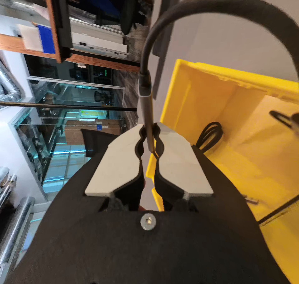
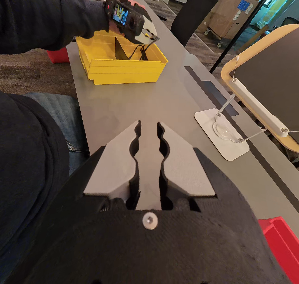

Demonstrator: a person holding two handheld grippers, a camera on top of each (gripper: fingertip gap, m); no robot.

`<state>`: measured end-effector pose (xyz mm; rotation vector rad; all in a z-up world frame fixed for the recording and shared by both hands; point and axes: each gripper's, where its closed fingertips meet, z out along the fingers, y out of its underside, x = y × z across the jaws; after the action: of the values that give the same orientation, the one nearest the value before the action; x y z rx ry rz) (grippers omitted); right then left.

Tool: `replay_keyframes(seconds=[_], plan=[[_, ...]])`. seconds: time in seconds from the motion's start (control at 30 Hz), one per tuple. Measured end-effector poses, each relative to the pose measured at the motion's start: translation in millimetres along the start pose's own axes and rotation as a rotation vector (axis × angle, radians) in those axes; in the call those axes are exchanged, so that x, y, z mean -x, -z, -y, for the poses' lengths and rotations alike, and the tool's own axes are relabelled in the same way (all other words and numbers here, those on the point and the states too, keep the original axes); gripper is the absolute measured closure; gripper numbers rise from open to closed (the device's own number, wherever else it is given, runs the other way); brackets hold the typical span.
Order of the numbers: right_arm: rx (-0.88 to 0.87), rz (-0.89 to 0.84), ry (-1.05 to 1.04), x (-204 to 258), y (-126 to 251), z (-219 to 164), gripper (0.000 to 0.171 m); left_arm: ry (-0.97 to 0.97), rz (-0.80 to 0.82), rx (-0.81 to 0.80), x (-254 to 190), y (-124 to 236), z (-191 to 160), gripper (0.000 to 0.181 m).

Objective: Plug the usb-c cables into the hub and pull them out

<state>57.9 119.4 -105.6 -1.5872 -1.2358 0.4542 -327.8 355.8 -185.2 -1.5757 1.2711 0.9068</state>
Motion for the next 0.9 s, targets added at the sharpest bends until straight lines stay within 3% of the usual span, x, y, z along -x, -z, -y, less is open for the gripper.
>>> replay_keyframes(seconds=[0.27, 0.4, 0.63, 0.9], plan=[[-0.045, -0.017, -0.001, 2, 0, 2, 0.160, 0.141, 0.263, -0.054, 91, 44, 3, 0.173], [-0.045, -0.034, -0.016, 1, -2, -1, 0.159, 0.169, 0.359, -0.115, 130, 72, 23, 0.173], [-0.045, -0.048, -0.033, 4, -12, -4, 0.155, 0.195, 0.399, -0.307, 161, 116, 104, 0.172], [-0.050, -0.121, -0.038, -4, -18, -6, 0.144, 0.083, 0.309, -0.505, 114, 135, 220, 0.172]])
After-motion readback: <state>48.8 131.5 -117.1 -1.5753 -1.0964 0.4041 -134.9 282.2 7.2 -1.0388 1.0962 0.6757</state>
